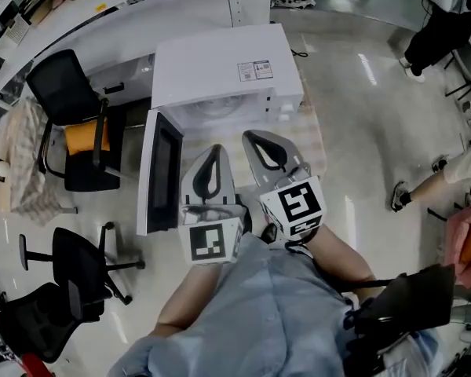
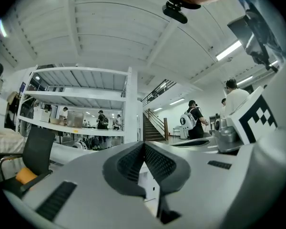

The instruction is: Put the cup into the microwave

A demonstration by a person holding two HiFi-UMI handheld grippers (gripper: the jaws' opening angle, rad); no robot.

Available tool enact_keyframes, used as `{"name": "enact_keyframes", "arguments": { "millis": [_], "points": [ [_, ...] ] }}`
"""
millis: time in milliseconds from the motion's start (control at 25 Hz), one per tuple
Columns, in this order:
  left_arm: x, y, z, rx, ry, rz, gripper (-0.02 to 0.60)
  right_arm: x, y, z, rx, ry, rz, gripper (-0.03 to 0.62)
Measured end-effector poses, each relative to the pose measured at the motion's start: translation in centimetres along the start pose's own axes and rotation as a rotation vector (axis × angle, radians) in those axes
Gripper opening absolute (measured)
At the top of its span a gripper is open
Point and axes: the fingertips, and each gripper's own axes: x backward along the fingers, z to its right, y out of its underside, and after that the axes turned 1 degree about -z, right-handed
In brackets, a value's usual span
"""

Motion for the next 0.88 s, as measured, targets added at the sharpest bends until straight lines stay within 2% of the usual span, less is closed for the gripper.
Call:
{"name": "enact_keyframes", "arguments": {
  "millis": [200, 360, 600, 880],
  "points": [
    [0.1, -1.1, 1.0, -0.019, 0.012, 0.015, 0.008, 1.1, -0.4, 0.1, 0.014, 0.022, 0.009, 0.002],
    [0.7, -0.4, 0.6, -0.023, -0.004, -0.009, 0.008, 1.6, 0.1, 0.5, -0.001, 0.04, 0.013, 0.002],
    [1.6, 0.0, 0.6, -0.014, -0.011, -0.022, 0.008, 2.0, 0.2, -0.3, -0.014, 0.028, 0.019, 0.002],
    [2.0, -0.1, 0.2, 0.0, -0.019, 0.003, 0.008, 2.0, 0.7, -0.9, -0.017, 0.024, 0.012, 0.002]
  ]
}}
